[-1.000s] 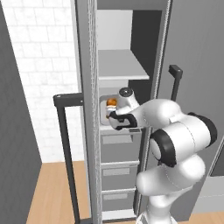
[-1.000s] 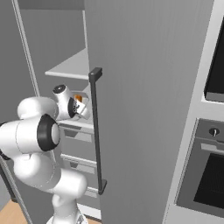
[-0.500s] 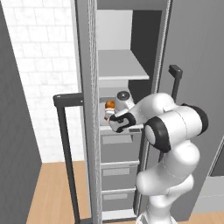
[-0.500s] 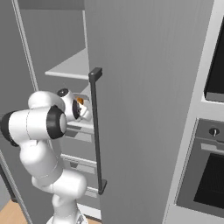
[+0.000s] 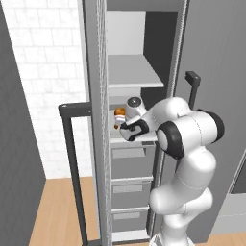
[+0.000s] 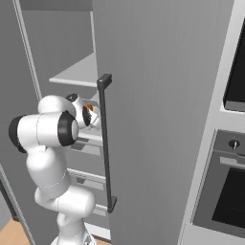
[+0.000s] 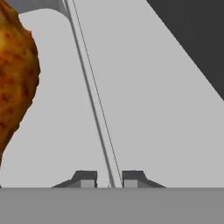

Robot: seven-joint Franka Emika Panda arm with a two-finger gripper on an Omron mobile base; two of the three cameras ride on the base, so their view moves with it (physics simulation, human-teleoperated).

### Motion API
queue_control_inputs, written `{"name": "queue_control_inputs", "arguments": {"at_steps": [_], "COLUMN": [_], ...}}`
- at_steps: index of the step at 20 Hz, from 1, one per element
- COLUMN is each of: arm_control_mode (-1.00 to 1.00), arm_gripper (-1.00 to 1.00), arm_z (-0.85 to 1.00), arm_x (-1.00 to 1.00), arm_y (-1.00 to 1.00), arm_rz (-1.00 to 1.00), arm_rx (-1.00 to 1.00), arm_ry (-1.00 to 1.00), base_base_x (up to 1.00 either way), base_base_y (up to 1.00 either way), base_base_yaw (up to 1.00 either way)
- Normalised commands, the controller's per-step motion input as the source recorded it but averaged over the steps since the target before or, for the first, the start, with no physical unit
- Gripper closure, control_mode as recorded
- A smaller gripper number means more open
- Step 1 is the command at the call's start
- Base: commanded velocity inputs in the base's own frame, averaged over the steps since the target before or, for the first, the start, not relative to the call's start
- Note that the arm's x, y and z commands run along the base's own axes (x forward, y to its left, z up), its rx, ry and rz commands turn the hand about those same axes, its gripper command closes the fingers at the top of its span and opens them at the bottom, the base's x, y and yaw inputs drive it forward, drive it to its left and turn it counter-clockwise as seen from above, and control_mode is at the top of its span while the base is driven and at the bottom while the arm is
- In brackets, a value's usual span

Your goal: Take the meat container that has the chicken drumstick and place it on the second highest rack of the freezer. Then take the vegetable container that has the mushroom and sweet potato and place it on the highest rack of the freezer.

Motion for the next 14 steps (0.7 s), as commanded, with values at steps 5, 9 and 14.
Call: {"name": "queue_control_inputs", "arguments": {"at_steps": [5, 9, 14], "arm_control_mode": [-1.00, -1.00, -1.00], "arm_gripper": [1.00, -1.00, -1.00], "arm_z": [0.00, 0.00, 0.00], "arm_x": [0.13, 0.00, 0.00], "arm_y": [0.00, 0.00, 0.00], "arm_rz": [-0.12, -0.02, 0.00], "arm_rx": [0.00, 0.00, 0.00], "arm_ry": [0.00, 0.00, 0.00], "base_base_x": [0.00, 0.00, 0.00], "base_base_y": [0.00, 0.00, 0.00], "base_base_yaw": [0.00, 0.00, 0.00]}}
